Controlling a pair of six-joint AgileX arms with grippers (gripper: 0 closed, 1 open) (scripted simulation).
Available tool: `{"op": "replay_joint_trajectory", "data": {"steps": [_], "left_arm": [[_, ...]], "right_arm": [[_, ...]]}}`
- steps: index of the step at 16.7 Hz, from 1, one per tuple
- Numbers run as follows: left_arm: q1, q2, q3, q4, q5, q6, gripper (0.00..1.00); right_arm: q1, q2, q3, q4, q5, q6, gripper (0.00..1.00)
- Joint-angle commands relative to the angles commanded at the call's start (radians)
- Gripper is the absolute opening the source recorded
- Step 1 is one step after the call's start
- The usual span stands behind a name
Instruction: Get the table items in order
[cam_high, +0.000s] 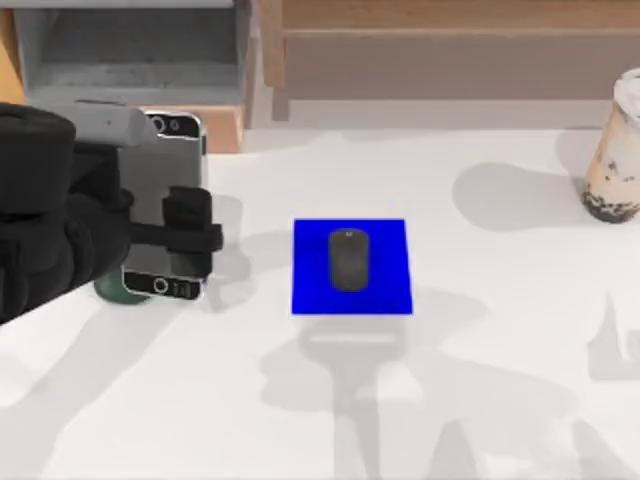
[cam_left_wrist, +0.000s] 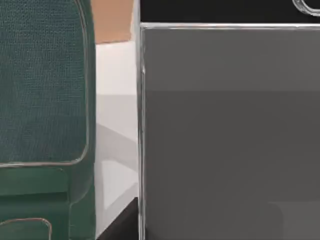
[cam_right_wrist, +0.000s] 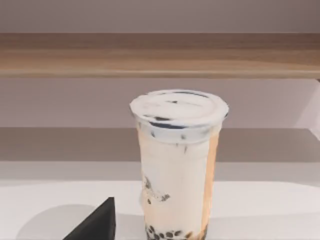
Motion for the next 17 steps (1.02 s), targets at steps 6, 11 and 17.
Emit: {"op": "replay_joint_trajectory", "data": {"steps": [6,11,17], "left_arm": [[0.199,-0.050,-0.047,0.156,-0.042,0.167,0.00],[0.197,-0.046,-0.044,0.156,-0.041,0.168,0.00],[0.190,-0.049,-0.047,0.235,0.015,0.166,0.00]], "right_arm": [[0.000,0.000,0.000,0.000,0.000,0.000,1.00],[0.000,0.000,0.000,0.000,0.000,0.000,1.00],[0.000,0.000,0.000,0.000,0.000,0.000,1.00]]}}
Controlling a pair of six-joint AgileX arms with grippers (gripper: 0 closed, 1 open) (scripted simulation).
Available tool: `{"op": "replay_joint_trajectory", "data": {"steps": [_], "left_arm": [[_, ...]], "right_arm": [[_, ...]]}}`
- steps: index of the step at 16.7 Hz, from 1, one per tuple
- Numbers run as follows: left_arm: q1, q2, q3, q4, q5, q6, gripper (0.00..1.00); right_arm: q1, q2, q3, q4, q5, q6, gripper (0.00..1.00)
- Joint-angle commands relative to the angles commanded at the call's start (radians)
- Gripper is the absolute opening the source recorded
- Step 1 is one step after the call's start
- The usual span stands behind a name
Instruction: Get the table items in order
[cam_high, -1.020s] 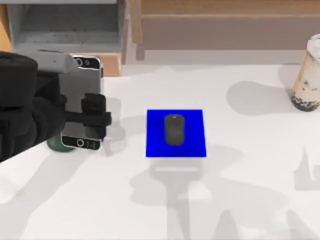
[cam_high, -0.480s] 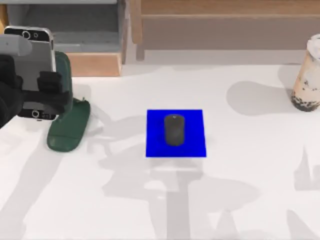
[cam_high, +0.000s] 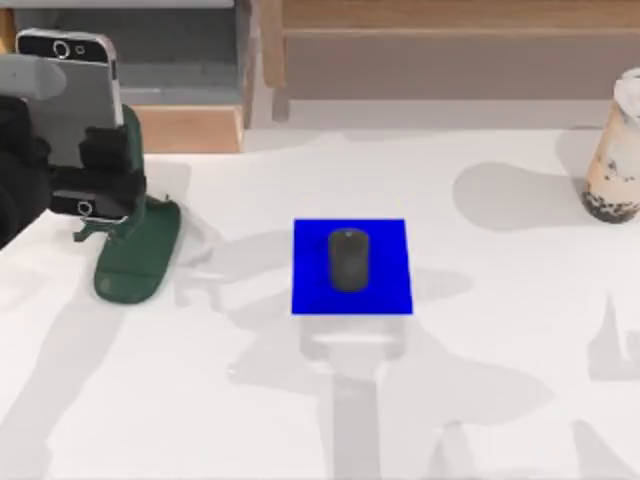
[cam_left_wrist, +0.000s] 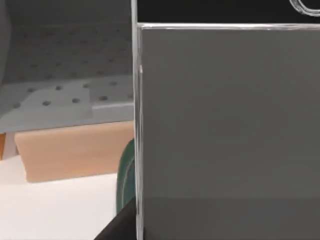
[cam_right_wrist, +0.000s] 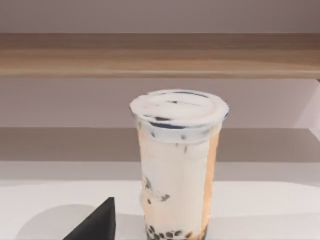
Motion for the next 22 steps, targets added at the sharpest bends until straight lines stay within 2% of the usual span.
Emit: {"op": "replay_joint_trajectory", "data": {"steps": [5,10,15,22], "left_arm": [[0.016,0.077,-0.001,0.045,-0.026,0.039,0.00],[0.024,0.226,0.043,0.108,-0.043,0.015,0.00],[0.025,0.242,0.049,0.116,-0.040,0.011,0.00],[0.025,0.242,0.049,0.116,-0.040,0.011,0.53]], "right_arm": [[0.000,0.000,0.000,0.000,0.000,0.000,1.00],[0.000,0.000,0.000,0.000,0.000,0.000,1.00],[0.000,0.000,0.000,0.000,0.000,0.000,1.00],[0.000,0.000,0.000,0.000,0.000,0.000,1.00]]}}
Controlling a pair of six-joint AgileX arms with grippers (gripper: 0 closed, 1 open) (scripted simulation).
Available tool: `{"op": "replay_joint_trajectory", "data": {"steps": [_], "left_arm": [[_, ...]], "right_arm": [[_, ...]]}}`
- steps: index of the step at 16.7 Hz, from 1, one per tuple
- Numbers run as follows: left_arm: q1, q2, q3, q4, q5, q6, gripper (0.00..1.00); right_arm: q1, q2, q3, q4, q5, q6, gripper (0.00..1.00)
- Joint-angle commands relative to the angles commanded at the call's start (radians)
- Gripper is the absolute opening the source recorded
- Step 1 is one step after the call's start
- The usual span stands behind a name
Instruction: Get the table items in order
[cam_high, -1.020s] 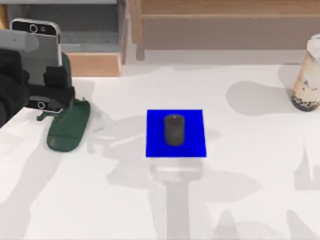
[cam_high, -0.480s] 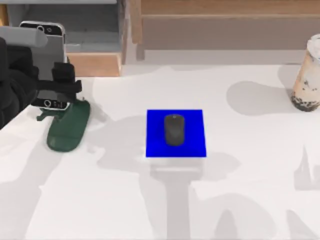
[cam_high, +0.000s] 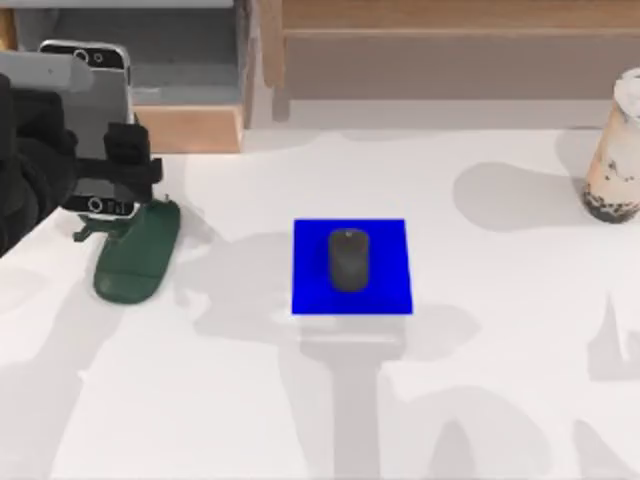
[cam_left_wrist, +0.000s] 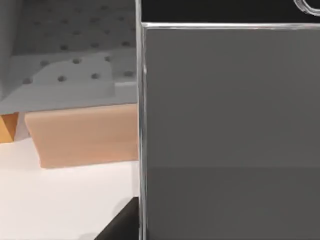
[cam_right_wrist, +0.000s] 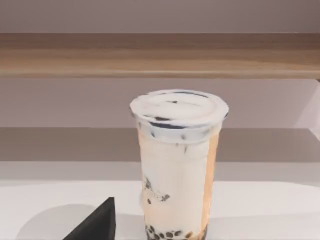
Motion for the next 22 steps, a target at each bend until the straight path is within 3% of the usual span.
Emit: {"op": "replay_joint_trajectory", "data": {"steps": [6,16,22], "left_arm": [[0.000,0.000,0.000,0.000,0.000,0.000,0.98],[-0.001,-0.004,-0.002,0.000,0.000,0.000,1.00],[-0.019,-0.115,-0.060,-0.026,-0.017,0.002,1.00]], "right_arm": [[0.000,0.000,0.000,0.000,0.000,0.000,1.00],[0.000,0.000,0.000,0.000,0.000,0.000,1.00],[0.000,0.000,0.000,0.000,0.000,0.000,1.00]]}}
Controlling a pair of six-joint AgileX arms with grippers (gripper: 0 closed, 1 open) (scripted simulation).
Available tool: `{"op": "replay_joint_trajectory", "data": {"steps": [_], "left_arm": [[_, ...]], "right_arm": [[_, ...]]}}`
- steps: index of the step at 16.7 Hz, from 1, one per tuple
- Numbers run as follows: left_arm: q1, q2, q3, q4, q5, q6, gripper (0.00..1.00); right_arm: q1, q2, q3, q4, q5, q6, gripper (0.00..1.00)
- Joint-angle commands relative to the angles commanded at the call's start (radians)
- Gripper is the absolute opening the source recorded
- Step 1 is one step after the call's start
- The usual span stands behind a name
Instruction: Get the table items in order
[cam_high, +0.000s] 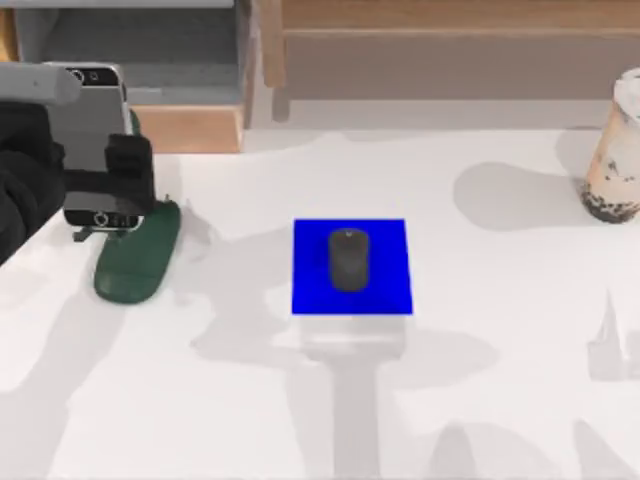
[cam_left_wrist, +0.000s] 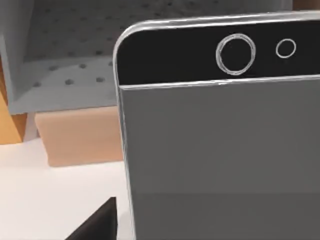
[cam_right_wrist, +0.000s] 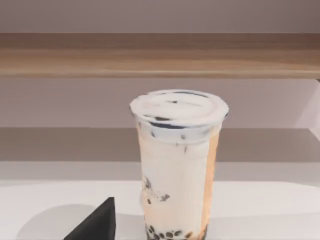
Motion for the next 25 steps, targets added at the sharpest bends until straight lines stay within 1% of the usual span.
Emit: {"op": "replay_joint_trajectory", "data": {"steps": [3,8,12,16,25], "left_arm": [[-0.009,-0.022,-0.026,-0.023,-0.008,-0.015,1.00],[-0.004,-0.019,-0.024,-0.022,-0.007,-0.014,1.00],[0.013,-0.115,-0.071,-0.035,0.002,-0.011,1.00],[0.056,-0.336,-0.179,-0.063,0.018,-0.005,1.00],[0.196,-0.989,-0.495,-0.138,0.058,0.028,1.00]], "right_arm": [[0.000,0.000,0.000,0.000,0.000,0.000,1.00],[0.000,0.000,0.000,0.000,0.000,0.000,1.00],[0.000,0.000,0.000,0.000,0.000,0.000,1.00],[0.000,0.000,0.000,0.000,0.000,0.000,1.00],[0.000,0.000,0.000,0.000,0.000,0.000,1.00]]}}
